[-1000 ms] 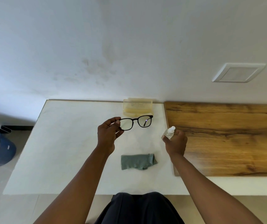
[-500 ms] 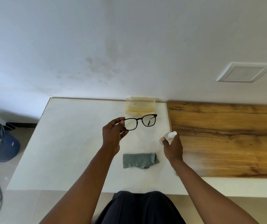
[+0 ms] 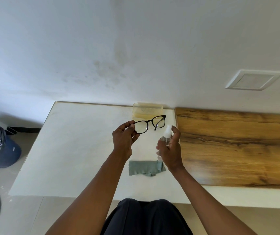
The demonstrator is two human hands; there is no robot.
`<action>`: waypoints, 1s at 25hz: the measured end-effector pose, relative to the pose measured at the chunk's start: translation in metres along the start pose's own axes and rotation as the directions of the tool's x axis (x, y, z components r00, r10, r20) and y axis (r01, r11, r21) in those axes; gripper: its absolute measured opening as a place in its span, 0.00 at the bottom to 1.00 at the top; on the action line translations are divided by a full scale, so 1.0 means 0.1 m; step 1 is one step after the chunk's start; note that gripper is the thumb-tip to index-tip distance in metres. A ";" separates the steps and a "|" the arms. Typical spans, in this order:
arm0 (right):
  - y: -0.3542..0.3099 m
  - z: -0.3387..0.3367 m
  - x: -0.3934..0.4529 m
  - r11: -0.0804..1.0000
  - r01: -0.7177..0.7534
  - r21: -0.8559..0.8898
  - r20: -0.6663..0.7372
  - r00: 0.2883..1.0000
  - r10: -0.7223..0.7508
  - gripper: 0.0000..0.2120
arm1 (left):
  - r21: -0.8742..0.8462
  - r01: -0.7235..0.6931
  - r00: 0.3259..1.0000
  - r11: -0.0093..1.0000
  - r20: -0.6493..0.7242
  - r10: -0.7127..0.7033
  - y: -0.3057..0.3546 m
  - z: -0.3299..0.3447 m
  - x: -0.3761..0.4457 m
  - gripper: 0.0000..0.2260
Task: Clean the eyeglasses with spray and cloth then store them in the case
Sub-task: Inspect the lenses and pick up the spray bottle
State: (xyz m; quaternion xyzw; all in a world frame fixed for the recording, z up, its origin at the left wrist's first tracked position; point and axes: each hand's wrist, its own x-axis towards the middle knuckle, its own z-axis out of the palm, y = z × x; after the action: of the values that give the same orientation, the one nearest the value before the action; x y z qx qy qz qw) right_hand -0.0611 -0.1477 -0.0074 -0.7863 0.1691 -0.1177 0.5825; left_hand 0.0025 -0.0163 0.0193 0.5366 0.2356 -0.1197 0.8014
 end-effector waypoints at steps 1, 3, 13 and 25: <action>-0.03 0.01 -0.03 1.000 0.014 -0.008 0.001 1.000 -0.014 0.26 | 0.003 0.000 1.000 1.000 0.004 0.000 0.00 0.00 -0.01 0.07; -0.07 0.02 -0.06 0.999 0.038 -0.037 -0.002 0.999 -0.038 0.30 | 0.009 0.001 1.000 1.000 0.012 -0.001 0.00 -0.01 -0.02 0.07; -0.19 0.19 -0.10 0.805 0.264 -0.532 0.153 0.964 -0.216 0.27 | 0.019 -0.007 0.996 1.000 0.087 0.005 0.02 0.03 -0.13 0.06; -0.26 0.25 -0.07 0.698 0.229 -0.678 0.125 0.972 -0.198 0.26 | -0.025 0.003 0.998 1.000 0.067 -0.002 0.05 0.02 -0.15 0.06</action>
State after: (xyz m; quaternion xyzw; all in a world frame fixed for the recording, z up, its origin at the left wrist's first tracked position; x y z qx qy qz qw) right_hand -0.0544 -0.1162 0.0105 -0.9624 0.0961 -0.0966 0.2350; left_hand -0.0078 -0.0175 0.0315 0.5219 0.2106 -0.1357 0.8154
